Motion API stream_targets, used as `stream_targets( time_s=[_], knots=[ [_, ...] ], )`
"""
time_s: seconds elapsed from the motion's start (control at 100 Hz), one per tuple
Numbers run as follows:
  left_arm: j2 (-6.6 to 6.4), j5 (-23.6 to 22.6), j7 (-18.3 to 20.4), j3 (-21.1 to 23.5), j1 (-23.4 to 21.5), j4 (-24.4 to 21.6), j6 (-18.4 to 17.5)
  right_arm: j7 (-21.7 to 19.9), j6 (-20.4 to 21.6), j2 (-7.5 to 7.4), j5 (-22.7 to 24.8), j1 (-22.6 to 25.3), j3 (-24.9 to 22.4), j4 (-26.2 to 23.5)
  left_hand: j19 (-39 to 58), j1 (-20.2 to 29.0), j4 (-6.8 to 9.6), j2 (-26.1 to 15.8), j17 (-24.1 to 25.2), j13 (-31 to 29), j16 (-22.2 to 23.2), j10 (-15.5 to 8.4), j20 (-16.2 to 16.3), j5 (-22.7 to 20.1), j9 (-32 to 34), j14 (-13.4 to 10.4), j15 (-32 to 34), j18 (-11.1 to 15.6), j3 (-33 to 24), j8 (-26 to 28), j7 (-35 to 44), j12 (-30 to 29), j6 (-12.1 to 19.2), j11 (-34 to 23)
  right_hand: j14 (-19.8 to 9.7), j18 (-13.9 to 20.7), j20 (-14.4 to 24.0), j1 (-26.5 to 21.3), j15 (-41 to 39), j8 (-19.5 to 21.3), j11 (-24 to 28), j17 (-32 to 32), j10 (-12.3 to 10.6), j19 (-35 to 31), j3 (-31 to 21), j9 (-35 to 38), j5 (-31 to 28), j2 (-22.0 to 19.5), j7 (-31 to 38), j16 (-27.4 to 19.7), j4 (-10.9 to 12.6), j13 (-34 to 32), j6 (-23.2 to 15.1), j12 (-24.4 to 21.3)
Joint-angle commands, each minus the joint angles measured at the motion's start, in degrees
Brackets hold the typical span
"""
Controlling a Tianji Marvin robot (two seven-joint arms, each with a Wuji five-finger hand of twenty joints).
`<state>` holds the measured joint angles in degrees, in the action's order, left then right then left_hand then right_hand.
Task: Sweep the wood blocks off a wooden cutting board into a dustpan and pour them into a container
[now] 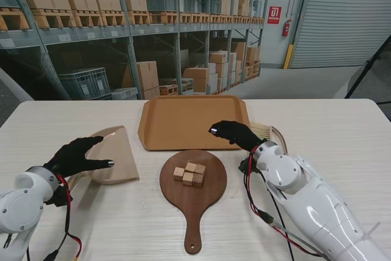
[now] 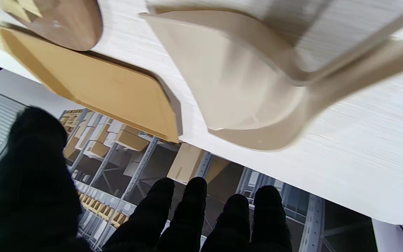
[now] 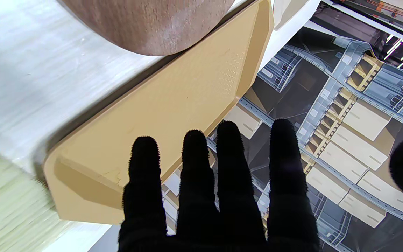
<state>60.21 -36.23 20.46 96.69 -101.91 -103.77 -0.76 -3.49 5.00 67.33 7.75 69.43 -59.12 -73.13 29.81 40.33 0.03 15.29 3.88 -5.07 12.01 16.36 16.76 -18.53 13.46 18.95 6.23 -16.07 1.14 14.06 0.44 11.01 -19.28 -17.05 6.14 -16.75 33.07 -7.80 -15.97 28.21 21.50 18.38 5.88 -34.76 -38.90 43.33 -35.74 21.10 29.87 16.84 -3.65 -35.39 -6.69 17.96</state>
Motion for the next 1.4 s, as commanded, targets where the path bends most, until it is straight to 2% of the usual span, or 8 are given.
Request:
stream_targets(
  time_s=[0.0,0.26,0.41,0.57,1.39],
  knots=[
    [-0.64,-0.21,1.63,1.05,-1.42,-0.87,0.50,-0.86,-0.17,-0.10,0.05,0.76,0.00,-0.36,-2.02,1.81,-1.17,1.76,-0.03,2.64,-0.75,0.80,-2.73,2.55,-3.45,-4.21,-1.30,2.07,-0.74,-0.87,-0.52,-0.90,-2.01,7.54,-0.83,-0.82,1.46,0.76,-0.87,-0.07,1.48,0.28,-0.17,0.83,2.16,1.01,-0.56,-0.70,0.39,-0.66,0.63,-1.88,-0.50,0.81],
    [-1.02,-6.95,3.63,3.88,-4.32,-1.40,1.81,-1.04,-0.35,-0.16,-0.11,0.97,-0.30,-0.59,-2.13,5.25,-1.00,3.06,-0.56,2.54,-0.58,1.01,-2.67,4.21,-3.95,-4.67,-1.64,3.37,-1.57,-0.98,-0.69,-1.57,-2.47,8.48,-0.89,-0.79,1.47,0.50,-0.92,-0.03,1.53,0.33,-0.15,0.77,2.28,1.22,-0.63,-0.74,0.36,-0.62,0.65,-1.92,-0.48,0.98],
    [-0.86,-12.07,1.23,3.88,-4.47,0.85,1.07,-1.21,-0.54,-0.22,-0.13,1.10,-0.44,-0.74,1.14,5.83,-1.07,3.06,-0.41,1.78,0.19,1.44,-0.78,3.37,-3.48,-4.48,0.47,3.43,-1.41,-0.97,-0.46,-0.66,-3.14,6.73,-0.79,-0.79,1.48,0.40,-0.99,0.01,1.64,0.39,-0.17,0.70,2.36,1.44,-0.67,-0.78,0.38,-0.58,0.67,-2.00,-0.44,1.10],
    [-0.52,-14.82,-2.43,3.09,-3.97,3.33,1.37,-1.25,-0.66,-0.23,-0.19,1.18,-0.56,-0.82,3.86,5.78,-1.09,2.44,-0.25,1.01,0.24,1.68,0.58,2.74,-3.00,-4.28,2.69,3.30,-1.16,-0.98,-0.46,0.40,-3.51,4.93,-0.76,-0.76,1.47,0.21,-1.10,0.02,1.79,0.42,-0.12,0.63,2.42,1.80,-0.76,-0.88,0.38,-0.53,0.69,-2.20,-0.40,1.23],
    [-1.92,-19.63,2.12,0.23,2.21,11.28,1.13,-0.96,-0.38,0.06,-1.01,1.01,0.06,0.10,8.42,6.81,-1.22,0.25,-0.15,-0.08,0.22,1.43,2.66,1.17,-1.51,-4.49,7.02,3.63,-1.02,-0.97,-0.18,1.78,-2.94,2.66,-0.69,-0.72,1.45,-0.47,-1.63,0.03,2.41,0.65,0.02,0.04,2.96,2.88,-0.92,-1.23,0.35,-0.20,0.77,-2.64,-0.35,1.90]
  ],
)
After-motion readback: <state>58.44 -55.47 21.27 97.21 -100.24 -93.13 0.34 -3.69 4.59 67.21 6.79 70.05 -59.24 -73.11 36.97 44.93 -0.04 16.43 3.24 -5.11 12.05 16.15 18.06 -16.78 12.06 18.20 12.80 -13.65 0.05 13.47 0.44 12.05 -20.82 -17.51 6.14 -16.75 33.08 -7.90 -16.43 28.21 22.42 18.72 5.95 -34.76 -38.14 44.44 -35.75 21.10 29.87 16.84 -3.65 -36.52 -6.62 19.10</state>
